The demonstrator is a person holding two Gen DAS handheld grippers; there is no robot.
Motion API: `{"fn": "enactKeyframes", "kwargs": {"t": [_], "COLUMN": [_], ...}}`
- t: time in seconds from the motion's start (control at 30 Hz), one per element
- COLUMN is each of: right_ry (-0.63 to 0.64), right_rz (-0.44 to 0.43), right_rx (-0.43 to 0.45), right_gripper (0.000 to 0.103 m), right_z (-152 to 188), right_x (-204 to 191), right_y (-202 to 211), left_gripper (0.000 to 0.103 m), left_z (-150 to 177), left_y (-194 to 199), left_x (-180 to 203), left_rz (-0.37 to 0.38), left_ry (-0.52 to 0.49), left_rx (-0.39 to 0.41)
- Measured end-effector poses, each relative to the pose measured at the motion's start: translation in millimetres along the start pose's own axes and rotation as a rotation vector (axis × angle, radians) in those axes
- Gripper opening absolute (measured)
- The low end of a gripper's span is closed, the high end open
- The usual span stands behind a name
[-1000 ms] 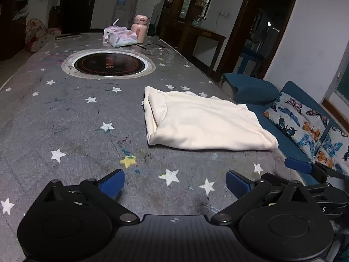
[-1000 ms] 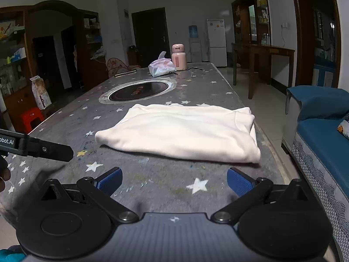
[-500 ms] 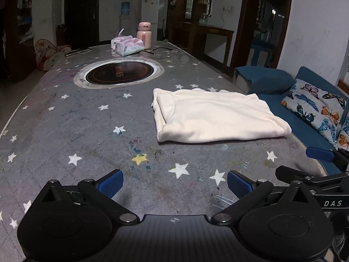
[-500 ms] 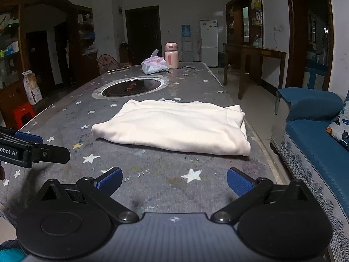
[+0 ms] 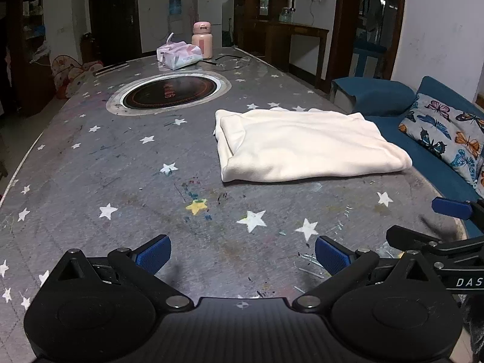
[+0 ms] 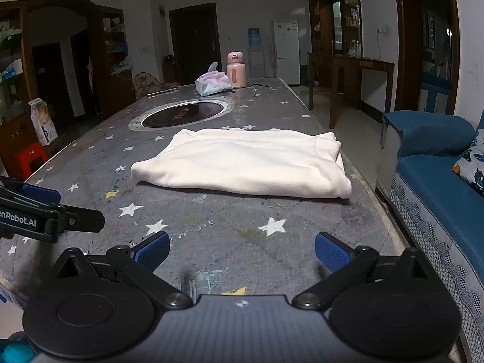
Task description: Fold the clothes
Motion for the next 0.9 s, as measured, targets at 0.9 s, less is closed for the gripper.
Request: {"fn": "enactKeyframes", "kwargs": {"t": [0.9], "right_ry": [-0.009], "right_rz": [0.005], "right_rx": [-0.048], "right_gripper": [0.103], "right_z": [-12.8], "right_x": [-1.2], "right_y": [-20.6], "left_gripper": [0.103], "left_z": [-15.0], "left_y": [-19.7], "left_x": [3.3], "left_rz": [0.035], "left_ry": [-0.015], "left_rx": [-0.041]}}
Point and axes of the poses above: each gripper's, at about its wrist camera, not at the fingertips, and y roughly against the way its jaws point, x to its right, z to its underside, the point moved 5 cm from there along -y, roughly the way its jaws point, and after that the axes turned 2 degrees about x, right-handed, at the moved point
